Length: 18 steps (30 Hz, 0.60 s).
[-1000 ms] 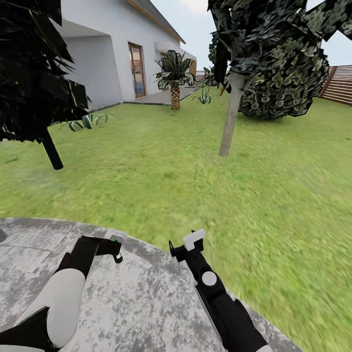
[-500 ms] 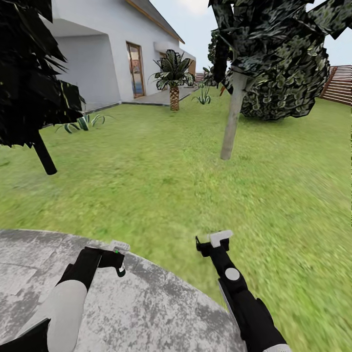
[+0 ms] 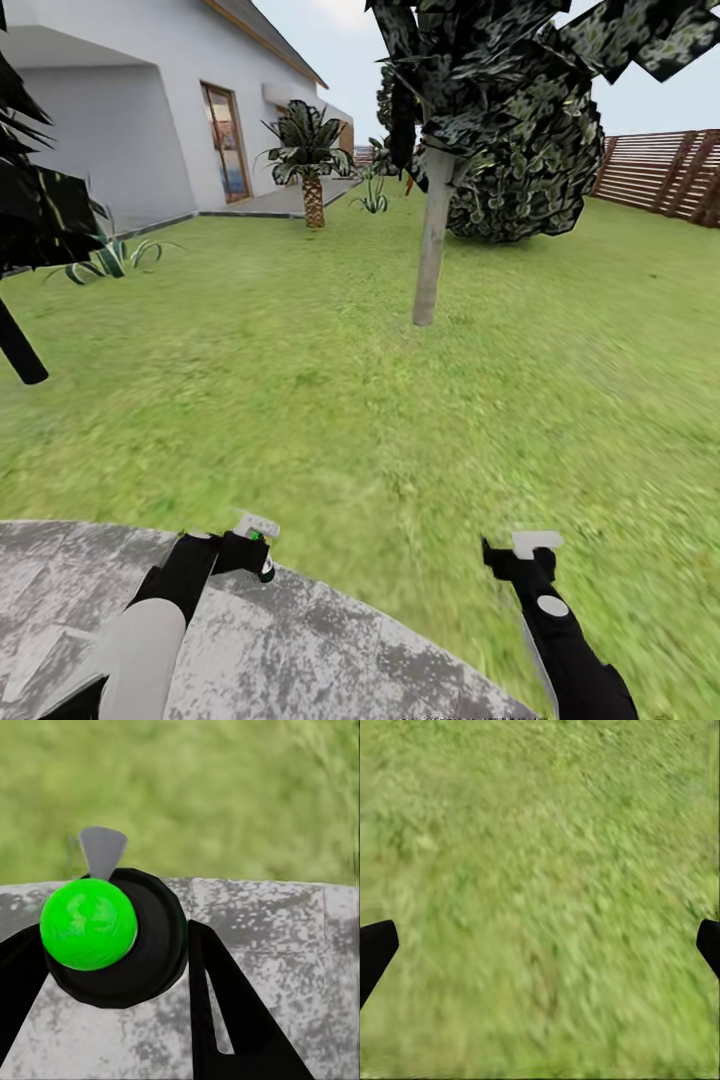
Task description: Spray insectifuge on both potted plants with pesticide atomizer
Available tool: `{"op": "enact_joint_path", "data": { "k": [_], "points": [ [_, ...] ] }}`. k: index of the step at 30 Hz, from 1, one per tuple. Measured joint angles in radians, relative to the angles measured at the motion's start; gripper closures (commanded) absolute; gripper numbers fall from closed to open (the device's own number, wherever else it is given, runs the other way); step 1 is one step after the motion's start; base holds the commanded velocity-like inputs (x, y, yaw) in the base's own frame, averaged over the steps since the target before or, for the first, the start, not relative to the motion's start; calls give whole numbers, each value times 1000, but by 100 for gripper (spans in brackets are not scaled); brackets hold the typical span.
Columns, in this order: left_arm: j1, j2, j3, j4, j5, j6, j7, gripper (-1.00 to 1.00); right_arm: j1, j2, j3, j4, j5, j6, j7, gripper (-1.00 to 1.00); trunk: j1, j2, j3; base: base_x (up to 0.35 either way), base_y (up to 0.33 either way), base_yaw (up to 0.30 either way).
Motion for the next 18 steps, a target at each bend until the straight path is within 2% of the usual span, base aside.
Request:
{"op": "enact_joint_path", "data": {
  "k": [2, 3, 5, 7, 9, 14, 18],
  "points": [
    [36, -3, 1, 4, 0, -83, 3, 100, 19, -19, -2, 55, 1, -89, 1, -100, 0, 0, 0, 0, 0, -287],
    [45, -3, 2, 4, 0, -104, 9, 100, 27, -23, -1, 91, 0, -135, 1, -100, 0, 0, 0, 0, 0, -287],
    [51, -4, 17, 5, 12, -119, 15, 100, 35, -25, -2, 180, -1, -194, 0, -100, 0, 0, 0, 0, 0, -287],
    [53, -4, 33, 6, 46, -125, 17, 100, 37, -31, -1, 298, -2, -265, -1, -100, 0, 0, 0, 0, 0, -287],
    [54, -1, 39, 6, 57, -131, 18, 100, 38, -33, 0, 353, -2, -327, -1, -100, 0, 0, 0, 0, 0, -287],
    [79, 4, 40, 2, 61, -136, 18, 100, 39, -40, -1, 390, -3, -373, -2, -100, 0, 0, 0, 0, 0, -287],
    [84, 2, 38, 1, 62, -137, 17, 100, 39, -65, 0, 434, -6, -377, -3, -100, 0, 0, 0, 0, 0, -288]
  ]
}}
